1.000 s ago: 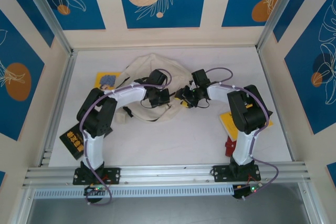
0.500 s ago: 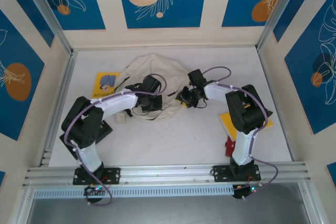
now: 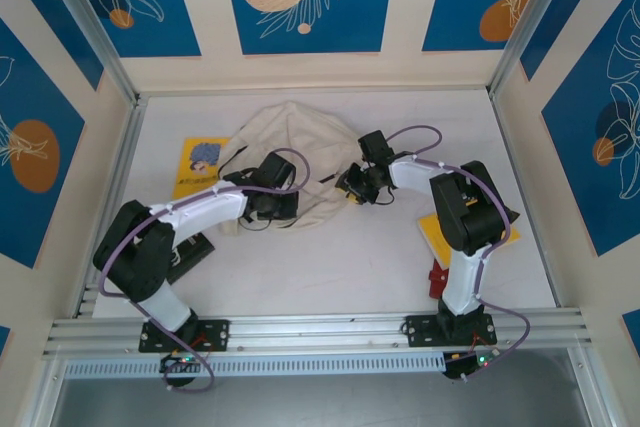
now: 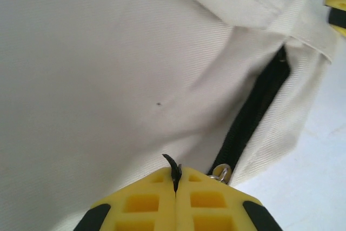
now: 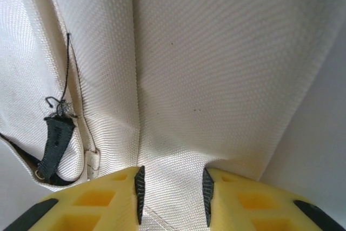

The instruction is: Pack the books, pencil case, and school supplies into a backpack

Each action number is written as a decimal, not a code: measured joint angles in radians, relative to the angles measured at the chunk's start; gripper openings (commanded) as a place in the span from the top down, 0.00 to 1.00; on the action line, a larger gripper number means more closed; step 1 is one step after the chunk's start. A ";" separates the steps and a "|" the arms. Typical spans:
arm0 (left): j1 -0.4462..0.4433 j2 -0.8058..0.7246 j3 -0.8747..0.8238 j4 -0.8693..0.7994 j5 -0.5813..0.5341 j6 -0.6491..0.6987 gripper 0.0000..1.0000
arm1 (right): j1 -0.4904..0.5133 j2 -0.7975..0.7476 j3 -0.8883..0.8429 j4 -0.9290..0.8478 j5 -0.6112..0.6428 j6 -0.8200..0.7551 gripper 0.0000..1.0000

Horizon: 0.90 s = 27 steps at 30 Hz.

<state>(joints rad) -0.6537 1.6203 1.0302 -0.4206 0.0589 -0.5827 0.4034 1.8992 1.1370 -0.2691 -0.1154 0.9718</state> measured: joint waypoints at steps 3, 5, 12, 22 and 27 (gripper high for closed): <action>-0.014 0.013 0.018 0.024 0.061 0.026 1.00 | -0.006 -0.039 -0.014 -0.002 0.000 0.002 0.49; -0.032 0.034 0.049 0.040 0.097 0.037 1.00 | -0.014 -0.091 -0.039 -0.006 -0.001 0.005 0.47; -0.093 0.153 0.169 0.101 0.133 0.039 1.00 | -0.032 -0.233 -0.151 0.018 -0.041 0.031 0.46; -0.098 0.245 0.257 0.176 0.150 -0.033 1.00 | -0.081 -0.254 -0.269 0.023 -0.085 0.101 0.49; -0.098 0.213 0.170 0.200 0.119 -0.028 1.00 | -0.082 -0.254 -0.275 0.059 -0.131 0.130 0.49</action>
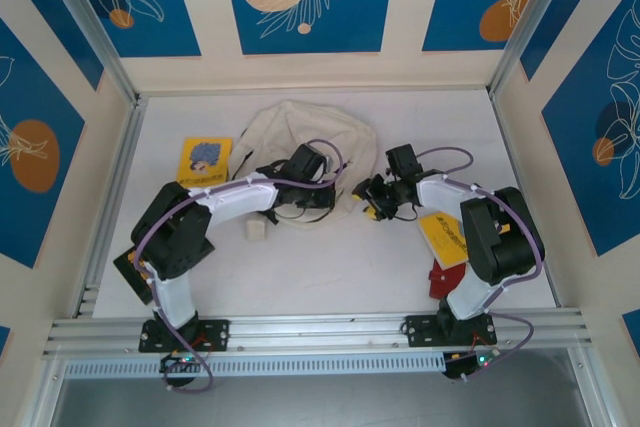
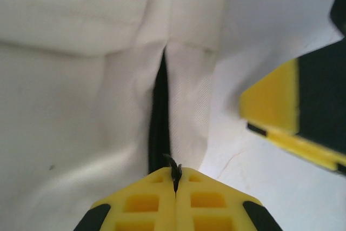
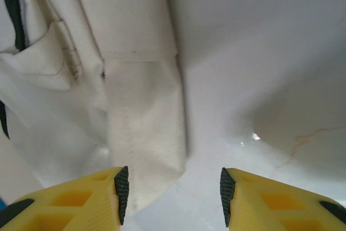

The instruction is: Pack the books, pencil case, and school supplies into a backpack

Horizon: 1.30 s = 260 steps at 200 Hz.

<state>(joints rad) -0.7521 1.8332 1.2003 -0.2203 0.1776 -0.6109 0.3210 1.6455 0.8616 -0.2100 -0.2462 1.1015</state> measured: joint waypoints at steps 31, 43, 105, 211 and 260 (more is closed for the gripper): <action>0.000 -0.003 -0.028 0.000 -0.003 0.016 1.00 | 0.025 0.003 -0.016 0.045 -0.037 0.040 0.51; 0.000 -0.004 -0.029 0.000 -0.005 0.019 1.00 | 0.038 0.011 -0.017 0.059 -0.043 0.050 0.53; 0.000 -0.005 -0.012 -0.041 -0.031 0.045 1.00 | 0.059 0.062 -0.018 0.090 -0.034 0.069 0.58; 0.000 -0.005 0.001 -0.045 -0.004 0.072 1.00 | 0.068 0.081 -0.045 0.127 0.011 0.101 0.85; 0.000 -0.012 0.001 -0.066 -0.003 0.093 1.00 | 0.074 0.092 -0.043 0.139 0.025 0.083 1.00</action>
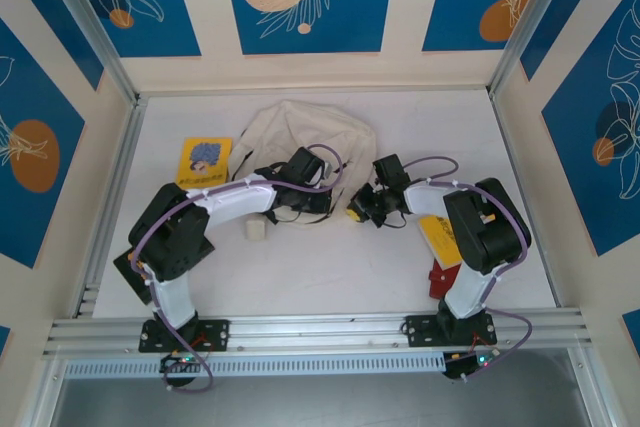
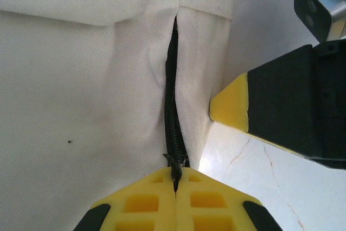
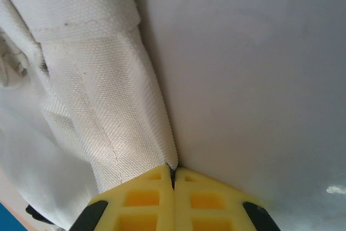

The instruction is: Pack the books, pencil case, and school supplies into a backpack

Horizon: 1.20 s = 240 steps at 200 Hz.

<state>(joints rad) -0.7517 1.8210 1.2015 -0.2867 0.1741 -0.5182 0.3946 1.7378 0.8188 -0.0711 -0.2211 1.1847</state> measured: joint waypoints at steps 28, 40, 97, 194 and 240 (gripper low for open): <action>0.001 -0.036 0.005 -0.086 -0.031 0.011 1.00 | 0.016 0.001 0.030 -0.045 0.053 -0.011 1.00; 0.001 -0.051 0.013 -0.128 -0.050 0.019 1.00 | 0.031 0.008 0.048 -0.053 0.076 -0.011 1.00; 0.001 -0.116 0.019 -0.278 -0.154 0.066 1.00 | 0.052 0.033 0.082 -0.066 0.116 0.002 1.00; 0.027 -0.173 0.011 -0.394 -0.364 0.160 1.00 | 0.058 0.033 0.094 -0.087 0.147 0.012 1.00; 0.082 -0.190 -0.022 -0.384 -0.385 0.163 1.00 | 0.011 0.025 0.094 -0.091 0.178 -0.027 1.00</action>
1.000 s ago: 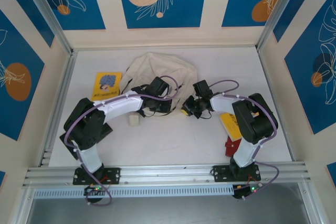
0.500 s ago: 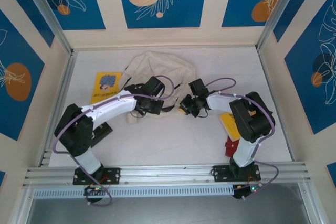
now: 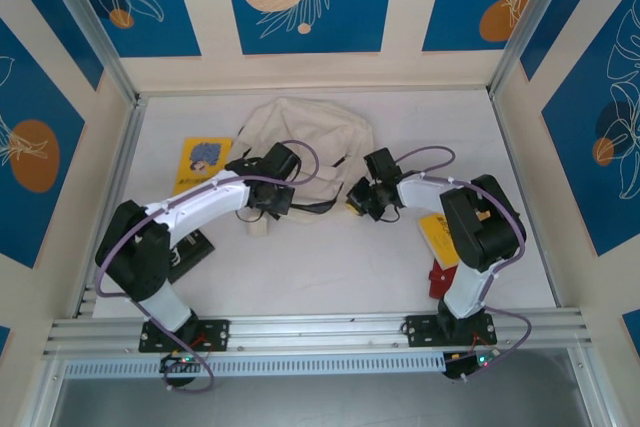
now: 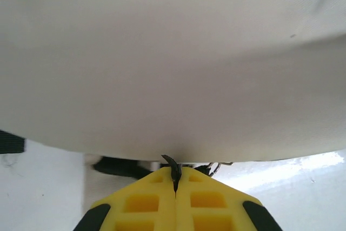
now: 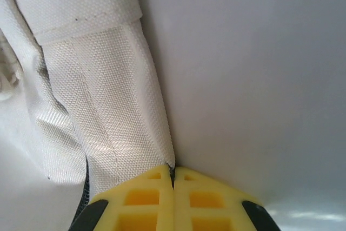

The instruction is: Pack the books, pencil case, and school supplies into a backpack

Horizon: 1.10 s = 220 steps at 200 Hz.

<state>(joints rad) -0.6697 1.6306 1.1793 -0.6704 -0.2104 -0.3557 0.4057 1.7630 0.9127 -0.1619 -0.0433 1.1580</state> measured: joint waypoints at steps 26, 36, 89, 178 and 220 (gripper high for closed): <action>0.002 0.000 -0.008 0.034 0.046 0.001 1.00 | -0.067 -0.006 -0.006 0.014 0.017 -0.050 1.00; 0.002 0.000 -0.008 0.053 0.076 0.002 1.00 | -0.090 -0.013 -0.015 0.027 0.017 -0.072 0.96; -0.021 0.031 0.008 0.137 0.264 0.011 1.00 | -0.183 -0.176 -0.084 0.013 0.017 -0.162 0.34; -0.117 0.211 0.277 0.223 0.452 -0.029 1.00 | -0.285 -0.409 -0.177 -0.049 -0.124 -0.117 0.19; -0.120 0.264 0.327 0.243 0.473 -0.061 1.00 | -0.285 -0.410 -0.254 0.025 -0.230 0.011 0.00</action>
<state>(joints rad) -0.7898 1.8942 1.5059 -0.4271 0.2630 -0.4171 0.1204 1.3525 0.6582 -0.1371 -0.2737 1.1694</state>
